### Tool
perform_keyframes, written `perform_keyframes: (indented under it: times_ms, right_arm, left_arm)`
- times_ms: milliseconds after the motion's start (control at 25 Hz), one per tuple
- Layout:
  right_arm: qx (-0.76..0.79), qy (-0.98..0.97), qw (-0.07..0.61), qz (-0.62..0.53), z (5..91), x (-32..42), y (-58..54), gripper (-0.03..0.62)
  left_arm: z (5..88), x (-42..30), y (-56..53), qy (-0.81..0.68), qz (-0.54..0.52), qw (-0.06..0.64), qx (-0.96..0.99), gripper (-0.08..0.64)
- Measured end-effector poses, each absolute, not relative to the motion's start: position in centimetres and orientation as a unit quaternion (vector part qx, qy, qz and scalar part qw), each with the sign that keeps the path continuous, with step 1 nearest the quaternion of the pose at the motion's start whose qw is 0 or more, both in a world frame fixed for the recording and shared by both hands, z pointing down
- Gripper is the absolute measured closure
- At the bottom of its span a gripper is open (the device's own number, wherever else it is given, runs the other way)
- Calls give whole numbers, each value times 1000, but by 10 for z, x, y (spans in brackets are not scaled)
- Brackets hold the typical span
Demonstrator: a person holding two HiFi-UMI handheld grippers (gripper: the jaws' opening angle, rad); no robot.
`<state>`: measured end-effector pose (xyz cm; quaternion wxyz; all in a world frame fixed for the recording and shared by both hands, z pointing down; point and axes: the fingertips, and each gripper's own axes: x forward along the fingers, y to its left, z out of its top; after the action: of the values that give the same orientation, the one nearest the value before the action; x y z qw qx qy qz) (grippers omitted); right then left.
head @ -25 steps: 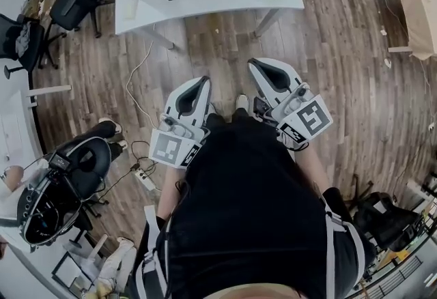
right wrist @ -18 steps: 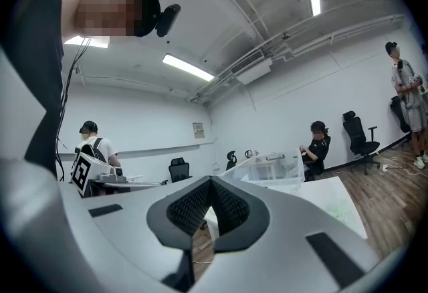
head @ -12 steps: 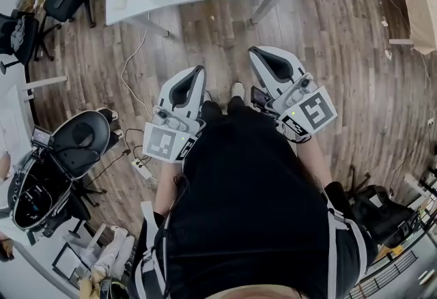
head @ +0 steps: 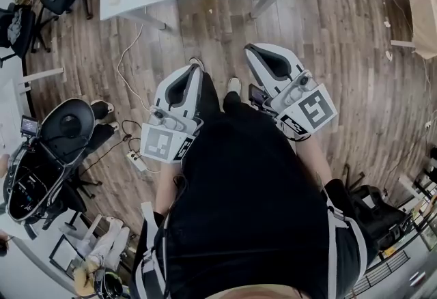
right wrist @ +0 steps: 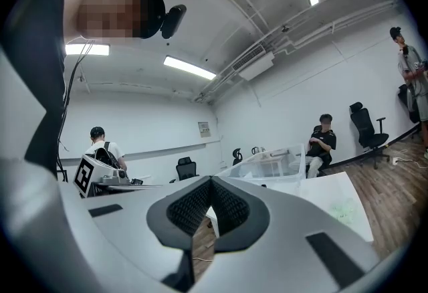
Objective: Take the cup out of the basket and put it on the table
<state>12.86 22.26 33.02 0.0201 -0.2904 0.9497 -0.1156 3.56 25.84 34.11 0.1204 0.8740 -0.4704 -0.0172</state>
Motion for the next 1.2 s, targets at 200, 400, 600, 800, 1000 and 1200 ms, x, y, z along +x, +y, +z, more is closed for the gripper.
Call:
perform_keyframes:
  times_ms: [200,400,600,800,1000,1200]
  right_arm:
    - [-301,947,11,-112,337,106,190,575]
    - [-322,941,10,-106,331,83,153,575]
    - [-343,934,12,-99,323,54,119,575]
    - [-362,927,10,-95,320,28,97,575]
    - [-381,920,3,-89,316,10,81,575]
    - [-388,917,-1,-92,317,4,62,575]
  left_arm:
    - [347,9,217,-466,-17,117,877,541]
    - [340,-16,174,-445,-19,103,889,541]
    - [332,-44,138,-425,-19,90,900,541]
    - [331,-75,113,-415,-20,86,906,541]
    - [331,-96,95,-401,-30,93,911,541]
    - [334,-105,76,-395,-30,101,913,541]
